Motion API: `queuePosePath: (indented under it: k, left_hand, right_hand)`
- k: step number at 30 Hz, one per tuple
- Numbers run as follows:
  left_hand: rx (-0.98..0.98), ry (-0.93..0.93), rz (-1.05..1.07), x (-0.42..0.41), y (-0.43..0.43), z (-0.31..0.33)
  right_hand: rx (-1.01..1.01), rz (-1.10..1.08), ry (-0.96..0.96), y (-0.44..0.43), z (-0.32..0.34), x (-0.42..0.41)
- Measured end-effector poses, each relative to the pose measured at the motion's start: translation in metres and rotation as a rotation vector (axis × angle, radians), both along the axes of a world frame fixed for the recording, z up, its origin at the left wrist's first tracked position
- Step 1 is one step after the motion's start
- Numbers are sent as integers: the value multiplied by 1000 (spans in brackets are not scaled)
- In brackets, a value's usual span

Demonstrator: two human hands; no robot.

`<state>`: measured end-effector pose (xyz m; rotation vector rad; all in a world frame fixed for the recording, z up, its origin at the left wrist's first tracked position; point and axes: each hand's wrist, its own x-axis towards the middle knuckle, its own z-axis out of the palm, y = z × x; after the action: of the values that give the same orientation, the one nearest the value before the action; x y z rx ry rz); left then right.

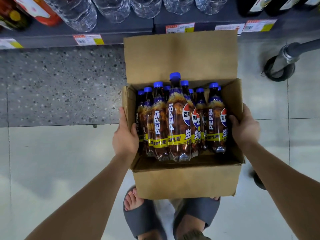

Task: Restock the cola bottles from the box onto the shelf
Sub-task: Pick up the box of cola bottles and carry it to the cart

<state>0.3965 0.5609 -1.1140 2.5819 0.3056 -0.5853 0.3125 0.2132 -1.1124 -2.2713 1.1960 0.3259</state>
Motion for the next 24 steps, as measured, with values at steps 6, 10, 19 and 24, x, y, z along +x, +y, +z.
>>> queuePosePath:
  k: [6, 10, 19, 24]
  left_hand:
    - [11, -14, -27, 1, 2, -2]
    - [25, -17, -45, 1, 4, -2]
    - [71, 7, -13, 7, 2, -1]
    - [62, -4, -19, 7, 0, -3]
  right_hand:
    - [-39, 69, -18, -1, -1, -2]
    - [-38, 95, -33, -1, 2, -2]
    - [-16, 63, -19, -2, 0, -2]
    - [-6, 67, -52, -3, 1, -2]
